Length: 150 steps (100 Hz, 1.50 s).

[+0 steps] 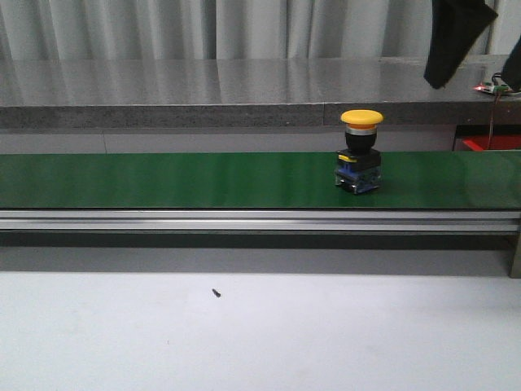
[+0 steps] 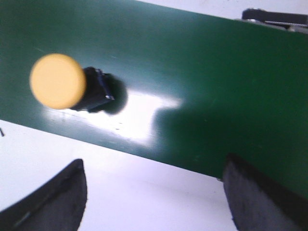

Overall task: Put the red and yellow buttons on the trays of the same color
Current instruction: 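Lower the right gripper onto the second yellow button and grasp it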

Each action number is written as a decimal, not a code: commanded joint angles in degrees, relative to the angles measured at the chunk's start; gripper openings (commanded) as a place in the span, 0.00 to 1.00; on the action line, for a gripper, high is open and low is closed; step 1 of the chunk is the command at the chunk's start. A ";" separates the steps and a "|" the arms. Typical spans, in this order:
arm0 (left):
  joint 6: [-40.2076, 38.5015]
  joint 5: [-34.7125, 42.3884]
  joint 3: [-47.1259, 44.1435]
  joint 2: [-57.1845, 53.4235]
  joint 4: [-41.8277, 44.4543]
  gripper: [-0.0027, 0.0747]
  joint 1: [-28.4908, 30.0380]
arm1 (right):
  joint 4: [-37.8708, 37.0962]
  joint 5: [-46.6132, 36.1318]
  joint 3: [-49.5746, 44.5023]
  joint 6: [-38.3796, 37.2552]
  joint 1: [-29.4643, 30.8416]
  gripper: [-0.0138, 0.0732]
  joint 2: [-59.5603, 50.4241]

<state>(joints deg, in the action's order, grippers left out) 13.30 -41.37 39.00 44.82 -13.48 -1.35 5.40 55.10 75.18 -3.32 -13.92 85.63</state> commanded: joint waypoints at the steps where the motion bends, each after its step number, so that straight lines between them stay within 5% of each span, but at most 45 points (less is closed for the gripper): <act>1: -0.18 3.38 1.57 -0.43 -1.08 0.01 -0.43 | 0.80 -0.75 3.74 1.08 -1.68 0.83 -1.32; 58: -0.18 3.38 1.57 -0.43 -1.08 0.01 -0.43 | 0.18 2.23 11.68 1.08 -4.70 0.83 9.16; 114: -0.18 3.38 1.57 -0.43 -1.08 0.01 -0.43 | -5.07 2.09 12.07 -0.80 -1.29 0.82 16.39; 141: -0.18 3.38 1.57 -0.43 -1.08 0.01 -0.43 | -5.40 2.93 12.07 -0.80 -0.96 0.47 17.86; 150: -0.18 3.38 1.57 -0.43 -1.08 0.01 -0.43 | -5.40 2.92 12.07 -0.80 -0.96 0.44 17.67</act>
<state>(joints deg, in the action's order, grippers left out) 13.30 -41.37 39.00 44.82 -13.48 -1.35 0.36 58.56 85.46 -4.10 -15.30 106.26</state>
